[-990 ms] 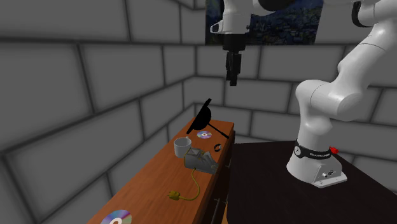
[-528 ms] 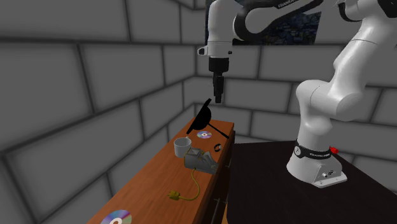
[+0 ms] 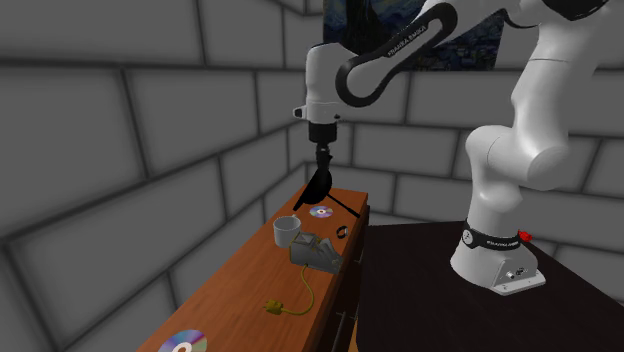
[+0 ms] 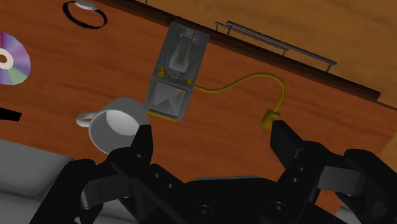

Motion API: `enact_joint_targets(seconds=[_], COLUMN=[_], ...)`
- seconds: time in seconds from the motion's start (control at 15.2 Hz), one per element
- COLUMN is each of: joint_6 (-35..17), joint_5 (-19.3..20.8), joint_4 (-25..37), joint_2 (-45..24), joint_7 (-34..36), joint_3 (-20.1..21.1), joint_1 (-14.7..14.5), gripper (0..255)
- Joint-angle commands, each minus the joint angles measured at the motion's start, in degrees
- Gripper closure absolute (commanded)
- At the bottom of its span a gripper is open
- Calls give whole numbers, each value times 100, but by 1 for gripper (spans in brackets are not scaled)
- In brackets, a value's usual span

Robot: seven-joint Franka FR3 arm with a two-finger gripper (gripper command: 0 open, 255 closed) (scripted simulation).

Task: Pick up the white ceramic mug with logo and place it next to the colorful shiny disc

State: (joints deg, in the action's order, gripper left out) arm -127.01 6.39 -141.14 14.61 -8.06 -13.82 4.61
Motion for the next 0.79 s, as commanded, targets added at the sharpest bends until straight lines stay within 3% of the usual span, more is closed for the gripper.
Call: enact_joint_targets(seconds=[0.0,0.73], joint_6=[-400,-1722], joint_5=[-57,-943], joint_4=[48,1162], joint_2=[-451,-2996], joint_7=[-151,-1282], joint_3=[-102,-253], joint_1=[9,317], gripper=[0,0])
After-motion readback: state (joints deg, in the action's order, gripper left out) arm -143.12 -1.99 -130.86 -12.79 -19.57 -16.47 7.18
